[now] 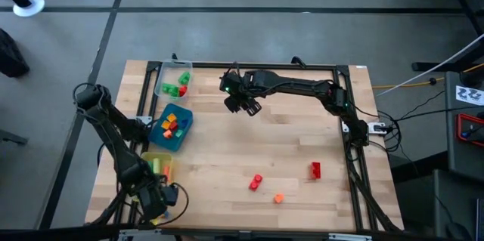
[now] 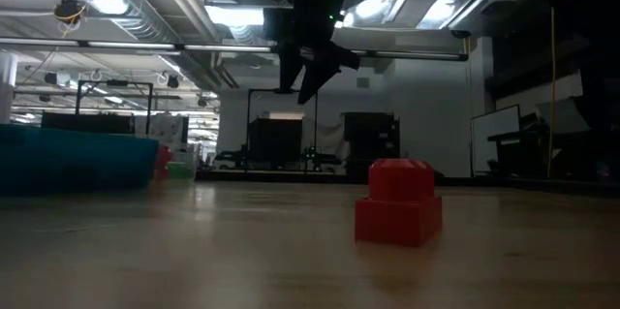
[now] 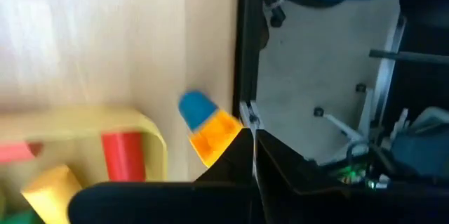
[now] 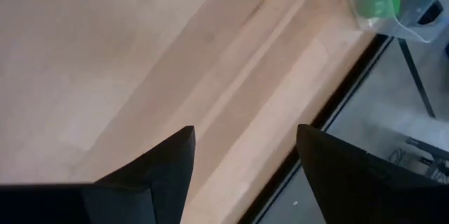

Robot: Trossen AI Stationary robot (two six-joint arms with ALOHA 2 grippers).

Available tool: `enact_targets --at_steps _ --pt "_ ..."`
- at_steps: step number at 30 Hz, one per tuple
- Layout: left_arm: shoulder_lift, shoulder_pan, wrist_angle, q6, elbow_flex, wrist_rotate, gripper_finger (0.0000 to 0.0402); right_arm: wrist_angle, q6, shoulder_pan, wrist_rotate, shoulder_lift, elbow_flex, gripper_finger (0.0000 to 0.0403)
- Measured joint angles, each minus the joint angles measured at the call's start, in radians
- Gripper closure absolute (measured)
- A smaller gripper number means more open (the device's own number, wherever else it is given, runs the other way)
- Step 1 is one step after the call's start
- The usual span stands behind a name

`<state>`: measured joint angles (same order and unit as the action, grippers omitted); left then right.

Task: Sort blocks by size
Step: Put the yellow 4 stud game piece into the blue bin

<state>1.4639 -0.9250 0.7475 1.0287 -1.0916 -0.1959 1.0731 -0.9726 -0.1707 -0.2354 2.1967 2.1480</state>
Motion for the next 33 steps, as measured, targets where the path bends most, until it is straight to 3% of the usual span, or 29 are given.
enact_targets --at_steps 7,17,24,28,33 --pt "0.000 0.075 0.006 0.067 0.000 0.004 0.0393 0.016 0.024 0.000 -0.001 0.000 0.033 0.0152" --pt "-0.001 0.090 0.012 0.006 0.000 0.075 0.0392 0.066 0.029 0.000 0.000 -0.002 0.033 0.0152" --pt "-0.001 0.095 0.178 0.112 0.000 0.081 0.0329 0.078 0.052 0.000 -0.001 -0.019 0.034 0.0152" --pt "-0.002 0.095 0.220 0.051 0.000 0.069 0.0284 0.108 0.053 0.000 0.000 -0.022 0.034 0.0152" --pt "-0.002 0.095 0.212 -0.090 0.000 0.054 0.0256 0.133 0.052 0.000 0.000 -0.025 0.034 0.0152"
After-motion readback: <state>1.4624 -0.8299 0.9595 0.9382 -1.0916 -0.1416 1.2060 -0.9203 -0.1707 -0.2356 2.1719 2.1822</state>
